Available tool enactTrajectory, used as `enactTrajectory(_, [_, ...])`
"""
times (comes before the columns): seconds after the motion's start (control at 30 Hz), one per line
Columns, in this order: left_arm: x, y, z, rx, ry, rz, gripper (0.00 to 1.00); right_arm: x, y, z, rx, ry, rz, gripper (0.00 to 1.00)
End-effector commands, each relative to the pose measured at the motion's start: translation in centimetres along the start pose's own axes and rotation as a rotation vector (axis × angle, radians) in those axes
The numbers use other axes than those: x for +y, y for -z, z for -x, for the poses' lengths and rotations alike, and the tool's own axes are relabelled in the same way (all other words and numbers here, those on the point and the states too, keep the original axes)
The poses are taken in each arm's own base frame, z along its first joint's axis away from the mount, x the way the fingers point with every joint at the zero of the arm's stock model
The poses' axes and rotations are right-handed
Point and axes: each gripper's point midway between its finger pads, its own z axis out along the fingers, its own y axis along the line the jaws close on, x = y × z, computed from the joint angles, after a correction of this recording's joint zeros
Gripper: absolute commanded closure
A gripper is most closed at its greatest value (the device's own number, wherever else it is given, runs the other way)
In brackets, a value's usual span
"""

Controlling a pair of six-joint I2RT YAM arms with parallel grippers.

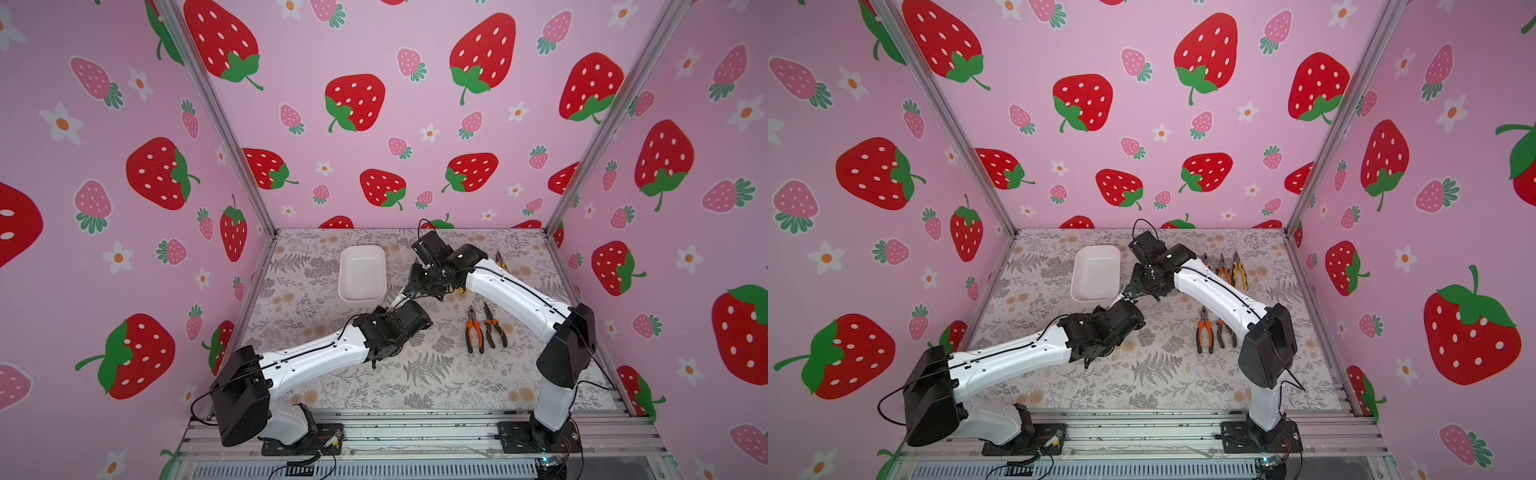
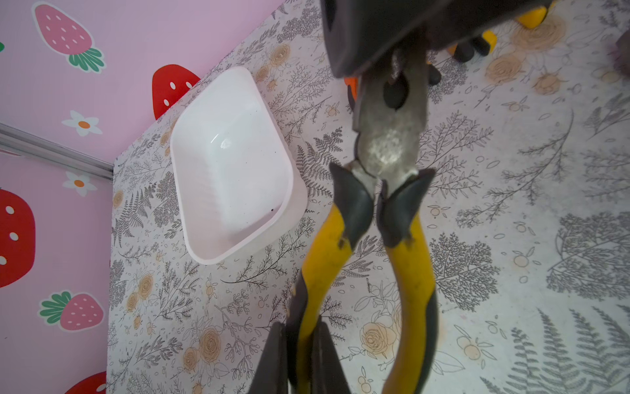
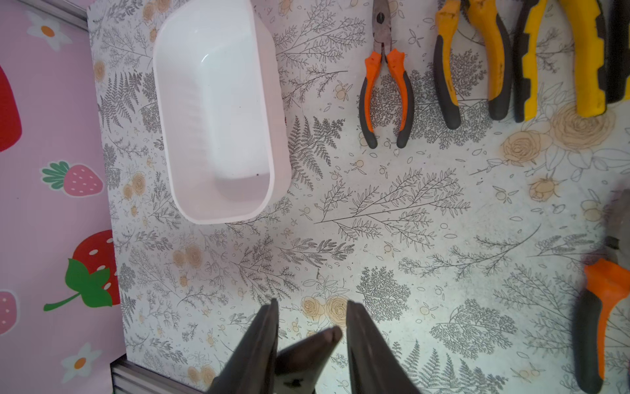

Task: Take the pliers out of the storage box
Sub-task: Place the pliers at the center of the board.

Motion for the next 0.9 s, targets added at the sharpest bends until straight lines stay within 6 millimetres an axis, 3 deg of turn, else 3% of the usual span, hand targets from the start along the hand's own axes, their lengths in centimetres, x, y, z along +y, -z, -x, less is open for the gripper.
enactTrajectory(0.0, [0.9,0.4,2.5,-0.065,0.083,0.034,1.0,0.4,0.9,-1.8,0.036,-0.025,0.036,0.63])
enactTrajectory(0.73, [0.3,0.0,3.2,-0.067,0.095,0.028,1.0,1.5,-0.4,-4.4,0.107,-0.15,0.084,0.65])
enactTrajectory(0.87, [0.3,0.1,3.3,-0.071,0.102,0.023,1.0,1.8,-0.7,-4.7,0.125,-0.159,0.095,0.62])
